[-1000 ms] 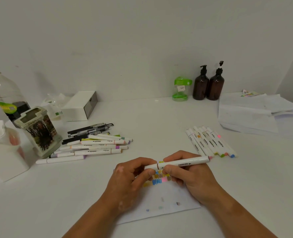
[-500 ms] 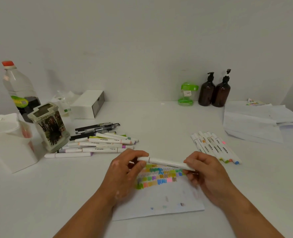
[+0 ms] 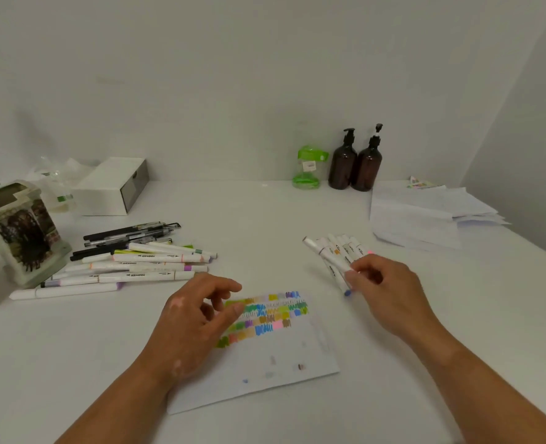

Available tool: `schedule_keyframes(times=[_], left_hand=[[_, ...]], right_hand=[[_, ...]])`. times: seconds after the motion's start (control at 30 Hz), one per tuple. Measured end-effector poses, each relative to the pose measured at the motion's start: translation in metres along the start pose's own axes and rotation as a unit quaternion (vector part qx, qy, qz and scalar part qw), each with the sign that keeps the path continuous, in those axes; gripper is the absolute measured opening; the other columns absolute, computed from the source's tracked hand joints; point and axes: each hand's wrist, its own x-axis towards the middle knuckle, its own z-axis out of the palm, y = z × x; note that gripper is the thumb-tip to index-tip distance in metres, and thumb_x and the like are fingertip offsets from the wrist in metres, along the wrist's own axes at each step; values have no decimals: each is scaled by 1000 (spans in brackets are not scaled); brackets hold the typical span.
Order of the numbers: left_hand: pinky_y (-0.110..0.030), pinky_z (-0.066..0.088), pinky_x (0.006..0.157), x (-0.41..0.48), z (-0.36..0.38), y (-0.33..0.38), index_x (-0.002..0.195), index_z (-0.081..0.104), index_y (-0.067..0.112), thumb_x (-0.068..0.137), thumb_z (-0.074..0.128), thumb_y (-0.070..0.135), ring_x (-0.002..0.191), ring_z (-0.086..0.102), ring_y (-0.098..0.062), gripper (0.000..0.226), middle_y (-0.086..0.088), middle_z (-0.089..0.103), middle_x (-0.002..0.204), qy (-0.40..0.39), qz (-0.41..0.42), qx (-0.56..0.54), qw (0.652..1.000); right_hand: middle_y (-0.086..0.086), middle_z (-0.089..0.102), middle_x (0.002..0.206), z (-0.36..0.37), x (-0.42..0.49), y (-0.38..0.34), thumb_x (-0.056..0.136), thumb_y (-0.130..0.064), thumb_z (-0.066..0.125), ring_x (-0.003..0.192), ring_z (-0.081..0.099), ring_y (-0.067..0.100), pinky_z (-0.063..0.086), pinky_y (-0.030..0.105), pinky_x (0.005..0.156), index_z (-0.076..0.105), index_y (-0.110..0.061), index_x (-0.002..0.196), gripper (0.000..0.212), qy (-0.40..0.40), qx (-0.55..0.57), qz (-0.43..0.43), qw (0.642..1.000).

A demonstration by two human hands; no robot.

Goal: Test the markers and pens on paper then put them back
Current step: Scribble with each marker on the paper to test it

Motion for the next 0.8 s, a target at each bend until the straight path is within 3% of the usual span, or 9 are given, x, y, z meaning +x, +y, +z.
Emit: schedule_keyframes(times=[0.1, 0.2, 0.27, 0.37, 0.5, 0.6, 0.7, 0.8], left_hand=[[-24, 52, 68, -1, 4, 0, 95, 67, 40, 85, 73, 34, 87, 60, -14, 13, 18, 60, 95, -4, -3, 16, 1000], [-23, 51, 65, -1, 5, 1, 91, 69, 40, 85, 76, 23, 85, 60, -14, 19, 19, 63, 94, -11, -2, 27, 1000], [-22, 50, 65, 0, 5, 2, 89, 69, 39, 85, 77, 23, 86, 60, -13, 19, 19, 64, 95, -9, -6, 31, 999], [-18, 50, 65, -1, 5, 1, 88, 69, 39, 84, 77, 22, 87, 60, -12, 19, 21, 64, 94, -6, -19, 28, 999], [-16, 50, 64, -2, 4, 0, 87, 70, 38, 84, 77, 20, 86, 60, -9, 19, 22, 64, 91, -6, -46, 19, 999], [-16, 51, 64, -2, 3, 2, 86, 70, 38, 85, 76, 22, 85, 60, -7, 17, 23, 64, 90, -14, -50, 19, 998], [-15, 50, 62, -3, 2, 5, 84, 70, 37, 87, 75, 22, 82, 59, -5, 16, 24, 64, 88, -23, -55, 10, 998], [-13, 50, 65, -4, 2, 7, 83, 70, 38, 88, 74, 21, 84, 60, -2, 18, 24, 64, 88, -15, -63, -5, 998]], right_hand=[[-8, 71, 71, -33, 38, 35, 90, -28, 69, 68, 64, 10, 45, 25, 58, 73, -24, 76, 15, 56, -82, 98, 990], [7, 72, 73, -44, 62, 64, 87, -24, 66, 75, 68, 26, 48, 30, 61, 73, -10, 72, 22, 55, -113, 160, 979], [12, 66, 65, -42, 69, 70, 82, -20, 64, 70, 64, 33, 47, 32, 61, 67, -5, 63, 24, 43, -132, 185, 973], [5, 51, 54, -33, 73, 70, 78, -16, 61, 59, 49, 24, 39, 31, 56, 49, -15, 54, 27, 19, -153, 184, 971], [10, 58, 59, -29, 72, 70, 82, -16, 60, 60, 51, 24, 39, 32, 56, 53, -14, 57, 26, 9, -156, 189, 969], [2, 65, 66, -32, 61, 65, 87, -22, 62, 66, 60, 24, 45, 32, 61, 62, -14, 64, 24, 21, -190, 156, 969], [-12, 67, 85, -19, 33, 35, 89, -34, 65, 83, 63, 17, 49, 32, 69, 68, -32, 87, 4, 46, -225, 55, 972], [-19, 63, 80, 15, -9, -2, 86, -41, 68, 76, 59, 2, 49, 28, 69, 67, -39, 83, 4, -29, -187, -65, 980]])
